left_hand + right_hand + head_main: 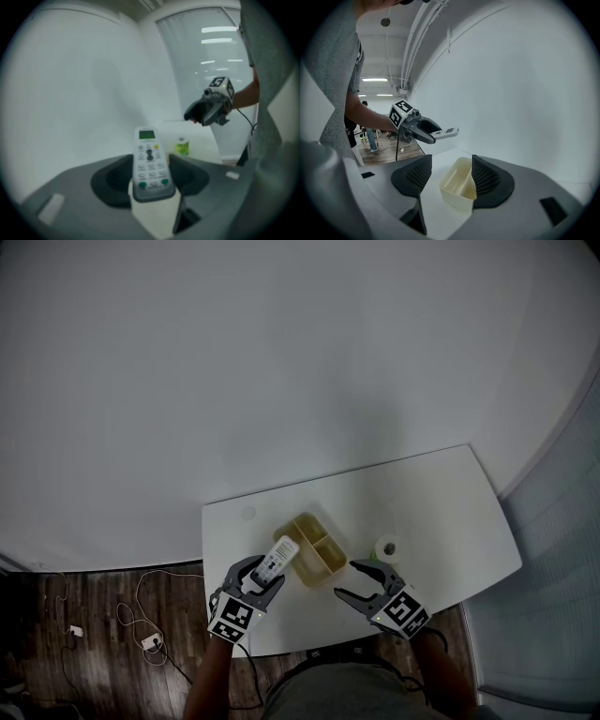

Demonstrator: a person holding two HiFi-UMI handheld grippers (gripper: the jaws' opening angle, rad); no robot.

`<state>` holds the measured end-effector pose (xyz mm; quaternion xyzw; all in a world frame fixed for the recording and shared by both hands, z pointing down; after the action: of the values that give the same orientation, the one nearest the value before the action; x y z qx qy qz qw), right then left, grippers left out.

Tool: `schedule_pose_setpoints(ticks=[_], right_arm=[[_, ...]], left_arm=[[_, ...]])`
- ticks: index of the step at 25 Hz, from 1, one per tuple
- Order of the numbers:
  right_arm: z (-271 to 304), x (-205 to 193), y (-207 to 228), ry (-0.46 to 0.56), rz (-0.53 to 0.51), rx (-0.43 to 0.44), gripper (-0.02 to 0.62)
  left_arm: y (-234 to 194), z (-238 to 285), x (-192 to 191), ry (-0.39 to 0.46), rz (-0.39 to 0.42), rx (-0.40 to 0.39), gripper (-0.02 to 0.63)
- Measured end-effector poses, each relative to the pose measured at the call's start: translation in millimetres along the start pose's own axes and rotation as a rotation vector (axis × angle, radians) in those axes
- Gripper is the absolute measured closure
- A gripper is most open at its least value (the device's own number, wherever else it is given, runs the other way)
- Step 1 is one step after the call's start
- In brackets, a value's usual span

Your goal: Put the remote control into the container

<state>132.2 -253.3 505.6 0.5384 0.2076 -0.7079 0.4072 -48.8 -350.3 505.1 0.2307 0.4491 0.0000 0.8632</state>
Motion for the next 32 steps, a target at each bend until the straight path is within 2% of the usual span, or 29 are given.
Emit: schedule_pose_setpoints(ticks=[11,20,32], right_arm=[[-17.1,-16.4,5.7,0.005,0.044,-0.062,0.337],[-27.1,-24.6,11.9,0.003,0.075,-0.1,0.337],[-27.9,-29.2,9.8,-0.003,0.092,-0.107,0.337]], left_arm=[[-4.2,30.2,-3.2,-0.09,0.156,-0.118,0.37],[-3.6,44.2,-3.8,-0.122,0.22,-0.163,0.37],[-7.3,58.1,-10.5,-0.195,0.355,-0.238,0.37]])
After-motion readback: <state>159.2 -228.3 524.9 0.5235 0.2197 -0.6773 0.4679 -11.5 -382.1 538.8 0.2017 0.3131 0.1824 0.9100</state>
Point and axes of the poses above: the fingertips, and each gripper's own axes: z forward along the fingers, y to its right, x out of its top, the point moved 5 cm from there along -z, backward along the fingers, and after that the axes turned 9 degrees about z, right-handed, at the moved point
